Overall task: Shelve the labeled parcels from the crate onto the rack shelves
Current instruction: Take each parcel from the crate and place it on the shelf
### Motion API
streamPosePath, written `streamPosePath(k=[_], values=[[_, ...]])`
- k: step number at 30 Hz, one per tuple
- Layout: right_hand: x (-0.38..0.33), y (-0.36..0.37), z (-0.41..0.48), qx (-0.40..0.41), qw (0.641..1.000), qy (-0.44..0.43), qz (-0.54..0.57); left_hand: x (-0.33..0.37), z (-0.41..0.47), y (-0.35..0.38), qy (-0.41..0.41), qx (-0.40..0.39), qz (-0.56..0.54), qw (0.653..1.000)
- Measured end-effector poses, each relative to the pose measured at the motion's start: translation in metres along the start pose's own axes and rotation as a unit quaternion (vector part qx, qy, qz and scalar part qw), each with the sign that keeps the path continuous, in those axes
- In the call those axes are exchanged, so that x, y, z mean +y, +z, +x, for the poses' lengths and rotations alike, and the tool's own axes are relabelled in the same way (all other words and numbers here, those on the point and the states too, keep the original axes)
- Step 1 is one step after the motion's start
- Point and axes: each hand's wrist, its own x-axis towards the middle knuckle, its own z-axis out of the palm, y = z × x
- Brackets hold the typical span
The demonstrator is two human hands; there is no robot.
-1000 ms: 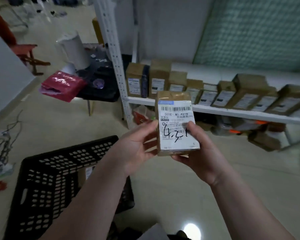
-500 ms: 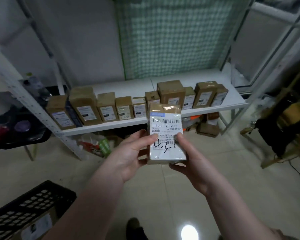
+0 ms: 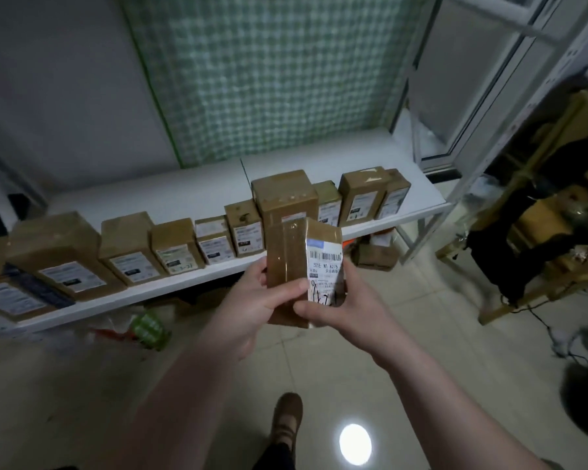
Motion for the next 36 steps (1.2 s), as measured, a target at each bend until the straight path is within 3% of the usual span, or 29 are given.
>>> streamPosePath(k=[5, 14, 21, 25, 28, 34, 36], values=[[-0.006, -0.042, 0.067, 0.026, 0.999, 0.044, -0.014, 0.028, 0.08, 0.015, -0.007, -0.018, 0.025, 1.0], [0.031, -0.166, 0.116, 0.111, 0.984, 0.134, 0.043, 0.049, 0.187, 0.12, -0.072, -0.062, 0.088, 0.992], [0.089, -0.291, 0.18, 0.108, 0.979, 0.157, 0.068, 0.036, 0.285, 0.214, -0.086, -0.013, 0.101, 0.991], [0.135, -0.375, 0.222, 0.086, 0.976, 0.194, 0.054, 0.015, 0.329, 0.276, -0.135, 0.033, 0.001, 0.99], [0.165, -0.427, 0.252, 0.105, 0.972, 0.21, 0.031, -0.002, 0.361, 0.315, -0.17, 0.072, -0.006, 0.983], [0.217, -0.45, 0.346, 0.156, 0.969, 0.19, -0.035, -0.058, 0.427, 0.351, -0.123, 0.134, 0.276, 0.944], [0.236, -0.443, 0.374, 0.176, 0.969, 0.165, -0.054, -0.082, 0.454, 0.353, -0.098, 0.088, 0.438, 0.889]])
